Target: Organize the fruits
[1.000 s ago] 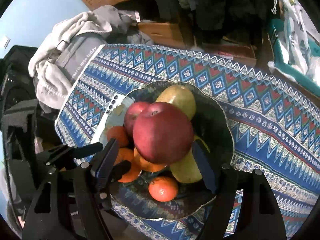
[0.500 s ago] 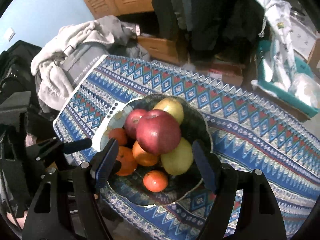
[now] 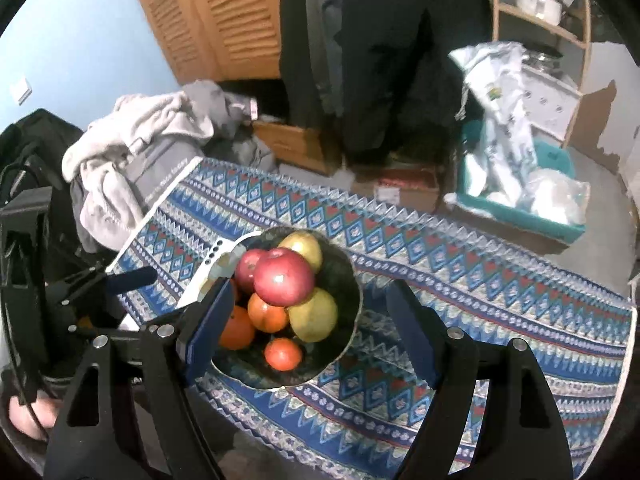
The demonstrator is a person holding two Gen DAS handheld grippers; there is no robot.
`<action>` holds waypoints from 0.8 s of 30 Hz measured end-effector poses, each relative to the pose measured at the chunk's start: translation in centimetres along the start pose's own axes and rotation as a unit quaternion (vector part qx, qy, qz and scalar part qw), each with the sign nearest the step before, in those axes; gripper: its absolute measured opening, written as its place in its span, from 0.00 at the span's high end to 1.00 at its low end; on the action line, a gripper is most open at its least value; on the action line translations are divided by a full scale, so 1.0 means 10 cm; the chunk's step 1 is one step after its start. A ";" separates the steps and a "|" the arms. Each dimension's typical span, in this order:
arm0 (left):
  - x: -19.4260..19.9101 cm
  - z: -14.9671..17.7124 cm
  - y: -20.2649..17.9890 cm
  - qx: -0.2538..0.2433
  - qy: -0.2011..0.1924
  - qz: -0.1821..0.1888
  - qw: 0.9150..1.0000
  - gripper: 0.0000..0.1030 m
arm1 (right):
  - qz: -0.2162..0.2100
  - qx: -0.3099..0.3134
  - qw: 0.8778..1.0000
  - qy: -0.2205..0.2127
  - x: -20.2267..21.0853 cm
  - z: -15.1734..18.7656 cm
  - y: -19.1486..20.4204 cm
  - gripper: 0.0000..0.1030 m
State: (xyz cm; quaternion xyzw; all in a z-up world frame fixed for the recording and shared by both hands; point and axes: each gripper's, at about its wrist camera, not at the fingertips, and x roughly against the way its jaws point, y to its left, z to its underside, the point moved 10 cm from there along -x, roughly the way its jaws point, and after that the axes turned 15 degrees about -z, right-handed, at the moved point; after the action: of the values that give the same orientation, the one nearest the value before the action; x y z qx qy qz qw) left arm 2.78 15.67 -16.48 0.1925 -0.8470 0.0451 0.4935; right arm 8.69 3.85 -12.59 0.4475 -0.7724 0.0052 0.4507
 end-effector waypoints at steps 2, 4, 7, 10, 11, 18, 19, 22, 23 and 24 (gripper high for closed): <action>0.07 -0.03 -0.01 0.000 -0.009 0.001 1.000 0.24 | 0.008 0.006 1.000 -0.018 0.14 -0.04 0.01 0.23; 0.16 -0.06 -0.02 -0.001 -0.019 0.004 1.000 0.24 | 0.014 0.013 0.999 -0.034 0.27 -0.08 0.03 0.23; 0.31 -0.11 -0.05 0.001 -0.034 0.010 0.999 0.23 | 0.026 0.021 0.998 -0.052 0.43 -0.10 0.03 0.22; 0.46 -0.15 -0.09 0.000 -0.052 0.021 0.998 0.18 | 0.034 0.024 0.996 -0.073 0.62 -0.11 0.01 0.22; 0.52 -0.17 -0.12 0.001 -0.059 0.028 0.998 0.17 | 0.036 0.025 0.996 -0.079 0.67 -0.11 0.00 0.22; 0.79 -0.25 -0.26 0.000 -0.092 0.043 0.995 0.17 | 0.038 0.021 0.991 -0.123 1.05 -0.10 -0.03 0.22; 0.82 -0.26 -0.27 -0.001 -0.098 0.042 0.994 0.17 | 0.040 0.020 0.991 -0.127 1.10 -0.09 -0.05 0.22; 0.96 -0.31 -0.29 -0.001 -0.120 0.039 0.992 0.14 | 0.043 0.016 0.990 -0.131 1.18 -0.05 -0.10 0.22; 1.01 -0.32 -0.30 -0.002 -0.130 0.037 0.991 0.14 | 0.044 0.014 0.990 -0.131 1.21 -0.04 -0.12 0.22; 1.04 -0.33 -0.30 -0.003 -0.137 0.035 0.990 0.13 | 0.045 0.014 0.990 -0.133 1.22 -0.03 -0.12 0.22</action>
State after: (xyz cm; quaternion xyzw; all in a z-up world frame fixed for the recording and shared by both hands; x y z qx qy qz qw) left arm 2.08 10.82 -6.26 0.1657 -0.9128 0.0328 0.3719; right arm 7.37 -5.15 -4.32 0.4155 -0.8445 -0.0233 0.3372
